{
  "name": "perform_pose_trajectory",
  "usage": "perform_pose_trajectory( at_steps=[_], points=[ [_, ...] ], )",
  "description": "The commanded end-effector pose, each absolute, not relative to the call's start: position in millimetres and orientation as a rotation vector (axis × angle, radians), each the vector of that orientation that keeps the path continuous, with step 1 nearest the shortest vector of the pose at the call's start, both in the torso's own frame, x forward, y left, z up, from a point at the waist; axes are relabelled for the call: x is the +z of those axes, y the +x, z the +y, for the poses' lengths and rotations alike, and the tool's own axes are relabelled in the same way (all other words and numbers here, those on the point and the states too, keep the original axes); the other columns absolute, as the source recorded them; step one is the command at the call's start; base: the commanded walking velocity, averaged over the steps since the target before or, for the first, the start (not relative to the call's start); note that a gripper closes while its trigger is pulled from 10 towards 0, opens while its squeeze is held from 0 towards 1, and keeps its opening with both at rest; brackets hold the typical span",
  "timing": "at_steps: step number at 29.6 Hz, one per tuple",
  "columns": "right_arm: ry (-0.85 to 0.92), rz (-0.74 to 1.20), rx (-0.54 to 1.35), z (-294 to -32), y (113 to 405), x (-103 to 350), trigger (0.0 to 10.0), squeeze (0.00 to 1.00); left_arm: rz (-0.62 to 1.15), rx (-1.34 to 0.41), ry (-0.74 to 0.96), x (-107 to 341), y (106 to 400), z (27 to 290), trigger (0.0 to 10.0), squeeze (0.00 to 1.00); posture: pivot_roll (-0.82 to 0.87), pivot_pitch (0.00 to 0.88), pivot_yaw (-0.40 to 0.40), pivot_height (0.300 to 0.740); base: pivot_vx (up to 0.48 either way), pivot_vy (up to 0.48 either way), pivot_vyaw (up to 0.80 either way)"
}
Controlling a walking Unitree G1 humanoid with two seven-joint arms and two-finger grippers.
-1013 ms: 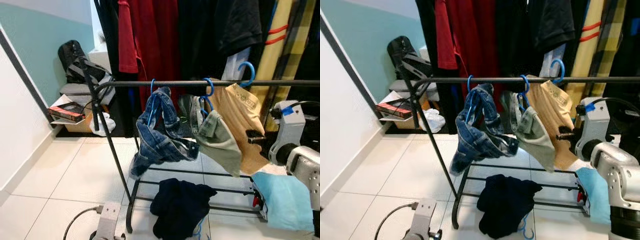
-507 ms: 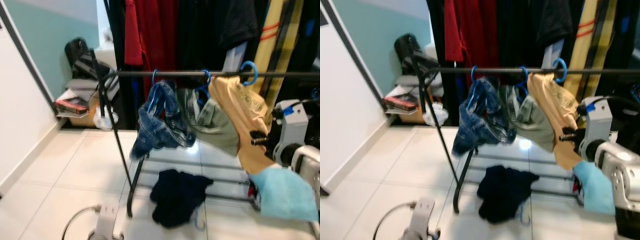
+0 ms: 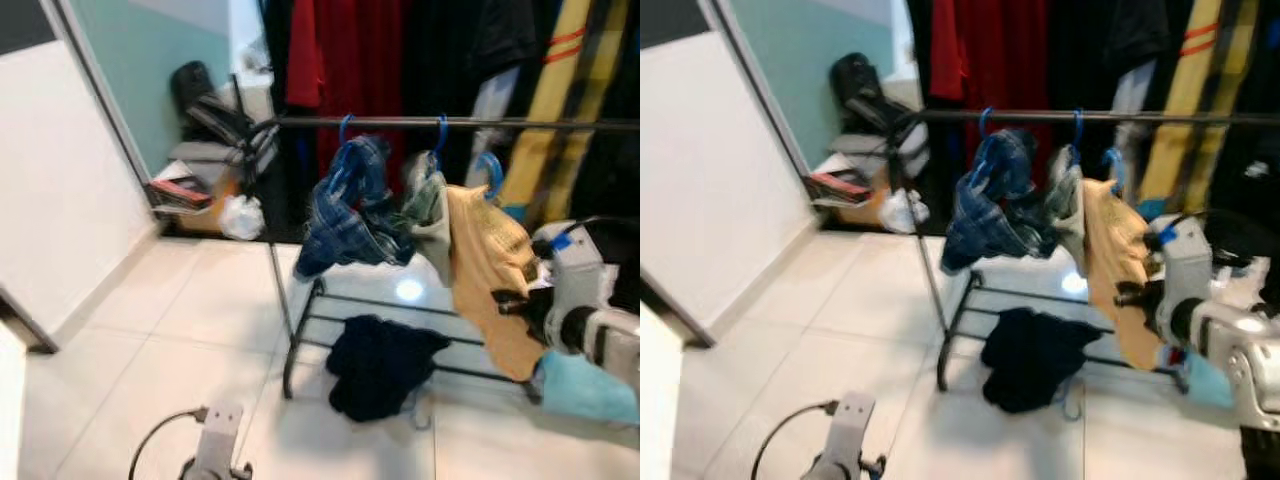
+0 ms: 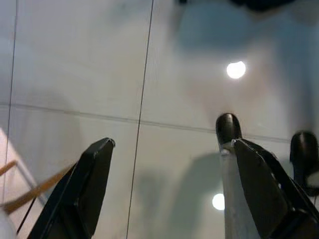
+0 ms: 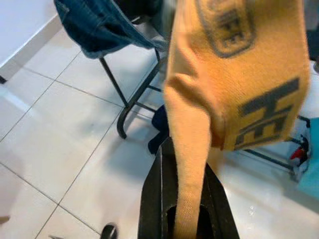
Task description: Hang hanger
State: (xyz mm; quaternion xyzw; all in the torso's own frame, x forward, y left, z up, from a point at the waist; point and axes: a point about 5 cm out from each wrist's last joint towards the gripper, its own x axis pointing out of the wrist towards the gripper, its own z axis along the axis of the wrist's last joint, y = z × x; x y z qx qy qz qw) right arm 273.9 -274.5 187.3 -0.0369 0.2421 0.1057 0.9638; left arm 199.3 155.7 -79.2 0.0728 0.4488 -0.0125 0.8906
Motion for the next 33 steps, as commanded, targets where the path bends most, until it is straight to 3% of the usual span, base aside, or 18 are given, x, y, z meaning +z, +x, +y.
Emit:
perform_pose_trajectory(
  at_steps=[1, 14, 16, 17, 18, 19, 20, 27, 28, 29, 30, 31, 33],
  points=[
    [-0.095, 0.489, 0.291, -264.5, 268.9, 191.1, 0.0, 0.0, 0.909, -0.018, 0.156, -75.7, 205.1, 159.9, 10.0, 0.0, -0.15, 0.0, 0.092, 0.74, -0.277, 0.0, 0.0],
    [-0.163, 0.523, 0.697, -221.6, 242.2, 189.1, 0.0, 0.0, 0.82, 0.036, 0.086, -71.8, 208.2, 160.2, 10.0, 0.0, -0.14, 0.0, 0.083, 0.74, -0.276, 0.0, 0.0],
    [-0.17, 0.509, 0.726, -218.2, 242.2, 190.3, 0.0, 0.0, 0.745, 0.022, 0.078, -60.7, 224.0, 169.8, 10.0, 0.0, -0.14, 0.0, 0.081, 0.74, -0.272, 0.0, 0.0],
    [-0.176, 0.498, 0.736, -217.9, 243.5, 192.7, 0.0, 0.0, 0.617, 0.017, 0.07, -28.2, 262.6, 200.1, 10.0, 0.0, -0.14, 0.0, 0.082, 0.74, -0.255, 0.0, 0.0],
    [-0.176, 0.498, 0.736, -217.9, 243.5, 192.7, 0.0, 0.0, 0.617, 0.017, 0.07, -28.2, 262.6, 200.1, 10.0, 0.0, -0.14, 0.0, 0.082, 0.74, -0.255, 0.0, 0.0],
    [-0.188, 0.483, 0.752, -217.9, 244.4, 197.0, 0.0, 0.0, 0.438, -0.013, 0.063, 24.9, 305.6, 233.5, 10.0, 0.0, -0.13, 0.0, 0.079, 0.74, -0.244, 0.0, 0.0],
    [-0.199, 0.476, 0.766, -217.9, 244.6, 199.6, 0.0, 0.0, 0.373, -0.058, 0.067, 43.4, 317.1, 238.7, 10.0, 0.0, -0.13, 0.0, 0.074, 0.74, 0.0, 0.0, 0.0],
    [-0.223, 0.428, 0.814, -219.1, 245.5, 210.5, 0.0, 0.0, 0.231, -0.221, 0.068, 76.4, 333.7, 232.2, 10.0, 0.0, -0.13, 0.0, 0.068, 0.74, 0.0, 0.0, 0.0],
    [-0.232, 0.4, 0.827, -221.3, 246.5, 216.6, 0.0, 0.0, 0.159, -0.315, 0.047, 91.0, 338.1, 225.4, 10.0, 0.0, -0.13, 0.0, 0.068, 0.74, 0.0, 0.0, 0.0],
    [-0.275, 0.37, 0.845, -227.3, 248.4, 226.1, 0.0, 0.0, 0.005, -0.543, -0.018, 124.1, 338.8, 206.8, 10.0, 0.0, -0.13, 0.0, 0.069, 0.74, 0.0, 0.0, 0.0],
    [-0.275, 0.37, 0.845, -227.3, 248.4, 226.1, 0.0, 0.0, 0.005, -0.543, -0.018, 124.1, 338.8, 206.8, 10.0, 0.0, -0.13, 0.0, 0.069, 0.74, 0.0, 0.0, 0.0],
    [-0.304, 0.368, 0.854, -230.3, 248.9, 229.2, 0.0, 0.0, -0.066, -0.664, -0.051, 139.8, 334.6, 196.1, 10.0, 0.0, -0.13, 0.0, 0.069, 0.74, 0.0, 0.0, 0.0],
    [-0.304, 0.368, 0.854, -230.3, 248.9, 229.2, 0.0, 0.0, -0.066, -0.664, -0.051, 139.8, 334.6, 196.1, 10.0, 0.0, -0.13, 0.0, 0.069, 0.74, 0.0, 0.0, 0.0]
  ],
)
